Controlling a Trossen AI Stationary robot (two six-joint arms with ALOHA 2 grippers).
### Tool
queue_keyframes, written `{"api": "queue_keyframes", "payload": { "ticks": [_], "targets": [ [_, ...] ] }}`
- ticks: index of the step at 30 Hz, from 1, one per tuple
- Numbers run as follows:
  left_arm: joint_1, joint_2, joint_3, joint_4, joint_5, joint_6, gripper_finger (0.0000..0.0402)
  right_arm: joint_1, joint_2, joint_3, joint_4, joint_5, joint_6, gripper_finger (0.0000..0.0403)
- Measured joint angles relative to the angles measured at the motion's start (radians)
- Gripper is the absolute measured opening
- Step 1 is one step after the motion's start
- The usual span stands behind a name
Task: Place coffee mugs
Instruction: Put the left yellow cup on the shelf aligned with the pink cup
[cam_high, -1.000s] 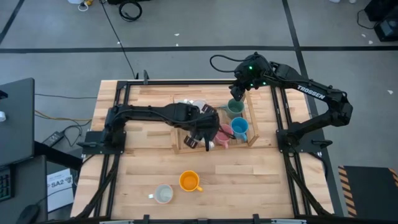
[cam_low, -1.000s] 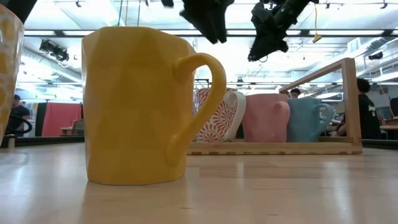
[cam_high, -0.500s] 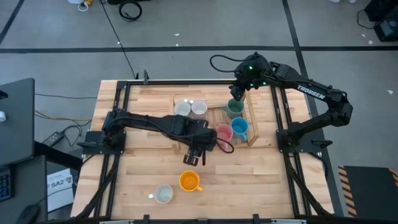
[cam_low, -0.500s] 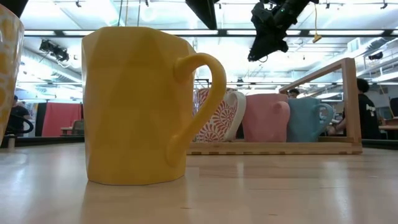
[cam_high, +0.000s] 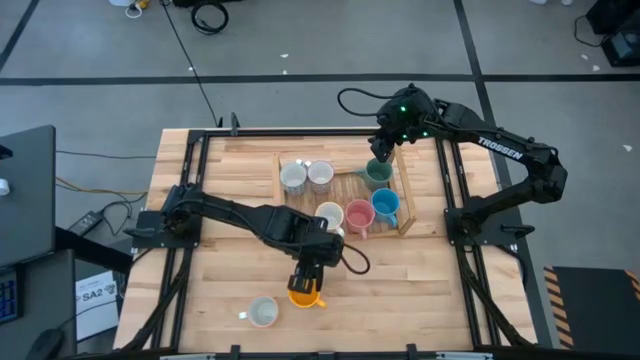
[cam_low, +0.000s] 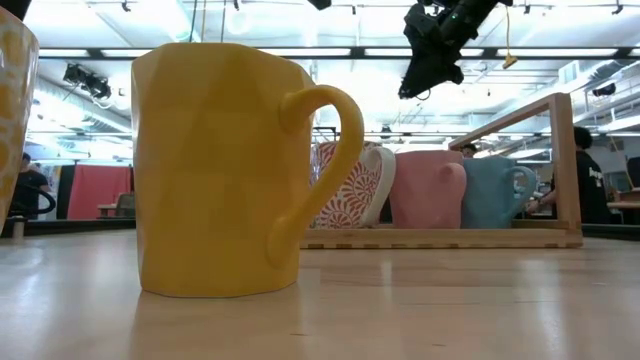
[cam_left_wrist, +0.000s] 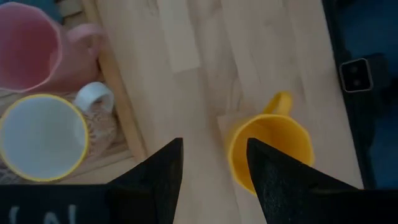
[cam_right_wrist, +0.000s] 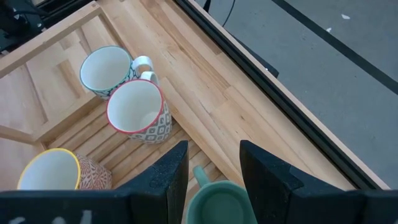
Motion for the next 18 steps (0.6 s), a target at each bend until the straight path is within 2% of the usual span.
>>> {"api": "queue_keyframes", "payload": {
  "ticks": [18],
  "targets": [
    [-0.03, 0.077, -0.002, -0.046, 0.002, -0.016, 0.0185, 0.0, 0.0, 0.0, 0.0, 0.0, -0.003, 0.015]
  ]
}}
